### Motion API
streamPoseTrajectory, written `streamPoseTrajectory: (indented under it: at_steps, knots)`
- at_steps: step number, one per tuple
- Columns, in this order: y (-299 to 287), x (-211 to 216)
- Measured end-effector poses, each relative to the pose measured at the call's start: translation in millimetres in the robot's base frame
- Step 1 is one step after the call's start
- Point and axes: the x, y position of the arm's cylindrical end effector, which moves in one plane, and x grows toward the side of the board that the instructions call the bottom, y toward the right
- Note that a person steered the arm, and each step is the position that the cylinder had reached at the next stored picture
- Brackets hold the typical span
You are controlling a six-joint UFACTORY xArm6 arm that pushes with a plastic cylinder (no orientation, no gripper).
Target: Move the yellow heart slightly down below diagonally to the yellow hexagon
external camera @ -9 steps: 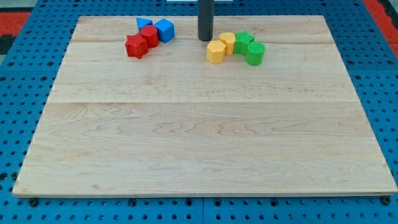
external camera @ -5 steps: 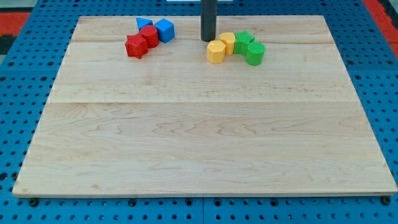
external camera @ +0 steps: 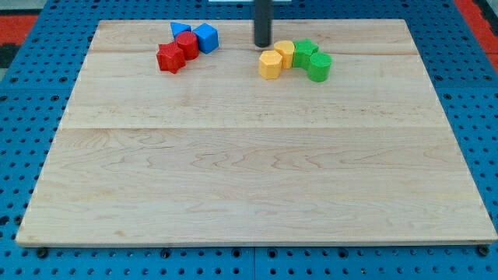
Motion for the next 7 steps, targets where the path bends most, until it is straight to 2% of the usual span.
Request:
streamPoseTrajectory:
  at_steps: [1,2,3,4,5,6,7]
  knots:
    - [0.5,1.7]
    - [32.3,21.7]
    - [32.4,59.7]
    - [30.3,57.4]
    - [24.5,24.1]
    - [3.4,14.0]
    - [-56.5,-22.3]
